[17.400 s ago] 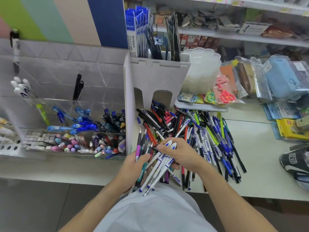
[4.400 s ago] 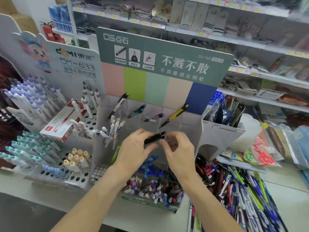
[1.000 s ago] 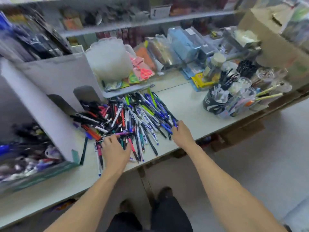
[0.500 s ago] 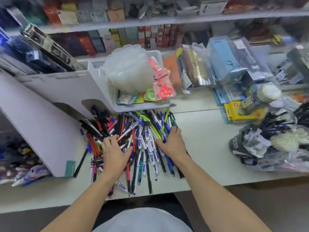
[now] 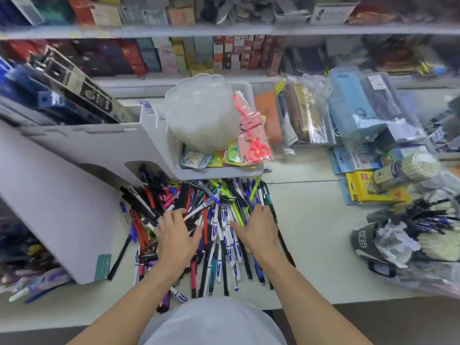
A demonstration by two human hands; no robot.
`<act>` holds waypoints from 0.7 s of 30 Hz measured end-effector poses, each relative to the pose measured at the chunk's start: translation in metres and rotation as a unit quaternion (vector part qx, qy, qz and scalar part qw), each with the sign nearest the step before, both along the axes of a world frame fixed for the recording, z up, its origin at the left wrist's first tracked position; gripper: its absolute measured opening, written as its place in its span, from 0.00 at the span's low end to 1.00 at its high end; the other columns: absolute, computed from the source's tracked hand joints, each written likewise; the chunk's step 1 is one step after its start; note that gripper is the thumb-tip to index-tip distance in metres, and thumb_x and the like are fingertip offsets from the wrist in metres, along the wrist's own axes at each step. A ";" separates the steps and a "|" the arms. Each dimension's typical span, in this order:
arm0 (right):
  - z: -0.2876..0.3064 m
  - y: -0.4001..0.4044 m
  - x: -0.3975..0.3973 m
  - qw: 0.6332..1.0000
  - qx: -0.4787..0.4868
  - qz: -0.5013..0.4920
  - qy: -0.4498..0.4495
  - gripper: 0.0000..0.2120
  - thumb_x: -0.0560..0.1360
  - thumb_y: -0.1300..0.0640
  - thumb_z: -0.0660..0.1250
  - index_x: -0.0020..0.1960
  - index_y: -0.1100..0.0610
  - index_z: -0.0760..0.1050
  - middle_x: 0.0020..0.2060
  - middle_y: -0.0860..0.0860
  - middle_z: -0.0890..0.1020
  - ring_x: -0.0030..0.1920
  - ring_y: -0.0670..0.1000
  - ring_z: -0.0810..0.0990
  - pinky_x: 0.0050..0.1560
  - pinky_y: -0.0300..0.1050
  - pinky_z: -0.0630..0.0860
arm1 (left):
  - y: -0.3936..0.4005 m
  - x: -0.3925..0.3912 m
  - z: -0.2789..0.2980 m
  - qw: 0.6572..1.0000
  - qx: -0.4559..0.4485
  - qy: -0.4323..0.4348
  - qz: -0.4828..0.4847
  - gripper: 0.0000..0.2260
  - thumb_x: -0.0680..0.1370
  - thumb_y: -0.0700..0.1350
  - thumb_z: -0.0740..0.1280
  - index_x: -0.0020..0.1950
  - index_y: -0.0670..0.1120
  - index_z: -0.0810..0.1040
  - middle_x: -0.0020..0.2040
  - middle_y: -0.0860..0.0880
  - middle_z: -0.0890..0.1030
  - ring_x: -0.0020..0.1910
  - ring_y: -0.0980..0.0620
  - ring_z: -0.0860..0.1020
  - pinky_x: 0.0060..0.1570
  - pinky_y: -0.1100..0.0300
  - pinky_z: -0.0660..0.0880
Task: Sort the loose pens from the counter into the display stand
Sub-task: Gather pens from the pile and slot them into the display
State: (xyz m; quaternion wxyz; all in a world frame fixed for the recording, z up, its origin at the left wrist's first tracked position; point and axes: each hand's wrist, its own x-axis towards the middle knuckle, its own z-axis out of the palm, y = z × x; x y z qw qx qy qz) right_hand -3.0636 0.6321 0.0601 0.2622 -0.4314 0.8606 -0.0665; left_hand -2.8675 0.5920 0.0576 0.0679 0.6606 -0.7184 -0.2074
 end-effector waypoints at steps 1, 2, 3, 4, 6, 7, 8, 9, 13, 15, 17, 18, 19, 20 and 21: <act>0.001 -0.003 0.000 1.000 0.014 0.007 0.005 0.35 0.73 0.36 0.72 0.66 0.61 0.69 0.60 0.55 0.74 0.58 0.55 0.76 0.53 0.47 0.76 | 0.000 -0.001 0.003 1.000 -0.011 0.006 -0.001 0.22 0.74 0.52 0.73 0.64 0.43 0.74 0.58 0.44 0.73 0.59 0.43 0.70 0.60 0.45 0.69; 0.003 -0.007 0.000 0.999 0.030 0.015 0.009 0.34 0.73 0.37 0.72 0.66 0.61 0.69 0.60 0.56 0.75 0.58 0.55 0.77 0.53 0.48 0.77 | -0.001 -0.002 0.006 1.000 -0.014 0.024 -0.007 0.20 0.75 0.50 0.73 0.63 0.44 0.74 0.56 0.46 0.74 0.57 0.45 0.71 0.59 0.47 0.70; 0.003 -0.009 -0.001 0.999 0.045 0.019 0.010 0.35 0.73 0.37 0.72 0.66 0.61 0.68 0.61 0.56 0.75 0.58 0.55 0.77 0.53 0.49 0.77 | -0.001 -0.004 0.011 0.998 0.003 0.058 -0.018 0.17 0.76 0.48 0.72 0.61 0.45 0.75 0.55 0.49 0.74 0.55 0.48 0.72 0.57 0.51 0.72; 0.005 -0.011 -0.001 0.998 0.056 0.018 0.008 0.36 0.71 0.37 0.73 0.66 0.61 0.68 0.61 0.56 0.75 0.58 0.56 0.77 0.54 0.50 0.77 | 0.000 -0.007 0.016 0.994 0.038 0.101 -0.029 0.13 0.77 0.46 0.70 0.59 0.46 0.75 0.51 0.51 0.75 0.50 0.52 0.74 0.53 0.56 0.73; 0.006 -0.011 0.002 0.998 0.066 0.010 0.003 0.43 0.65 0.34 0.76 0.67 0.60 0.67 0.61 0.55 0.74 0.60 0.56 0.76 0.55 0.51 0.78 | 0.001 -0.014 0.025 0.981 0.113 0.152 -0.049 0.05 0.78 0.44 0.68 0.53 0.47 0.77 0.42 0.54 0.78 0.38 0.57 0.75 0.41 0.62 0.72; 0.006 -0.010 0.004 0.998 0.066 0.007 0.004 0.45 0.63 0.33 0.77 0.67 0.59 0.67 0.61 0.54 0.74 0.60 0.56 0.76 0.56 0.51 0.79 | 0.002 -0.018 0.027 0.975 0.147 0.157 -0.056 0.03 0.78 0.44 0.67 0.52 0.47 0.77 0.40 0.54 0.78 0.35 0.58 0.75 0.37 0.64 0.71; 0.006 -0.008 0.006 0.998 0.064 0.004 0.003 0.45 0.62 0.33 0.78 0.67 0.59 0.67 0.60 0.54 0.74 0.60 0.55 0.76 0.56 0.50 0.78 | 0.003 -0.022 0.027 0.970 0.180 0.156 -0.058 0.04 0.79 0.44 0.66 0.52 0.47 0.77 0.39 0.53 0.79 0.34 0.58 0.75 0.36 0.65 0.71; 0.007 -0.007 0.008 0.998 0.062 0.001 -0.003 0.44 0.62 0.34 0.79 0.66 0.59 0.67 0.59 0.54 0.74 0.59 0.55 0.76 0.54 0.49 0.78 | 0.003 -0.026 0.026 0.966 0.206 0.148 -0.058 0.05 0.79 0.44 0.64 0.54 0.47 0.77 0.39 0.53 0.80 0.34 0.58 0.76 0.35 0.66 0.71; 0.014 -0.012 0.014 0.996 0.075 -0.029 -0.045 0.31 0.64 0.45 0.80 0.56 0.59 0.69 0.46 0.52 0.76 0.42 0.50 0.76 0.35 0.43 0.73 | -0.003 -0.035 0.026 0.959 0.243 0.136 -0.047 0.08 0.81 0.46 0.63 0.57 0.45 0.76 0.43 0.53 0.80 0.40 0.57 0.78 0.35 0.68 0.70; 0.016 -0.015 0.019 0.994 0.087 -0.048 -0.055 0.30 0.64 0.47 0.80 0.54 0.58 0.68 0.39 0.49 0.74 0.40 0.50 0.77 0.29 0.42 0.70 | -0.005 -0.037 0.029 0.958 0.251 0.132 -0.051 0.09 0.81 0.47 0.64 0.58 0.45 0.75 0.45 0.53 0.80 0.42 0.56 0.78 0.36 0.66 0.70; 0.017 -0.016 0.022 0.993 0.089 -0.053 -0.060 0.30 0.64 0.46 0.80 0.54 0.58 0.68 0.37 0.48 0.71 0.40 0.50 0.77 0.26 0.41 0.65 | -0.004 -0.039 0.030 0.957 0.253 0.135 -0.043 0.09 0.80 0.47 0.65 0.58 0.46 0.75 0.47 0.52 0.80 0.42 0.56 0.78 0.36 0.66 0.70; 0.018 -0.016 0.022 0.993 0.090 -0.054 -0.063 0.28 0.64 0.47 0.80 0.53 0.58 0.69 0.37 0.48 0.71 0.38 0.49 0.76 0.26 0.40 0.64 | -0.003 -0.039 0.031 0.957 0.252 0.141 -0.033 0.09 0.80 0.47 0.65 0.58 0.46 0.75 0.46 0.52 0.80 0.42 0.56 0.78 0.36 0.67 0.70; 0.019 -0.015 0.021 0.992 0.088 -0.054 -0.066 0.25 0.65 0.48 0.79 0.50 0.58 0.70 0.36 0.48 0.72 0.36 0.47 0.73 0.25 0.40 0.63 | -0.003 -0.039 0.032 0.956 0.253 0.148 -0.024 0.08 0.80 0.47 0.65 0.57 0.46 0.76 0.45 0.53 0.80 0.42 0.56 0.78 0.37 0.66 0.71; 0.019 -0.014 0.019 0.992 0.088 -0.057 -0.074 0.21 0.66 0.51 0.78 0.46 0.57 0.69 0.35 0.48 0.72 0.33 0.46 0.71 0.24 0.39 0.62 | -0.002 -0.039 0.033 0.954 0.256 0.156 -0.016 0.07 0.80 0.47 0.65 0.56 0.46 0.76 0.44 0.53 0.80 0.42 0.55 0.79 0.38 0.65 0.72; 0.020 -0.012 0.016 0.991 0.079 -0.062 -0.084 0.19 0.66 0.53 0.77 0.41 0.56 0.66 0.33 0.49 0.71 0.31 0.45 0.68 0.23 0.38 0.61 | -0.002 -0.039 0.034 0.951 0.261 0.163 -0.010 0.07 0.80 0.47 0.65 0.56 0.47 0.76 0.43 0.52 0.80 0.42 0.54 0.79 0.40 0.63 0.74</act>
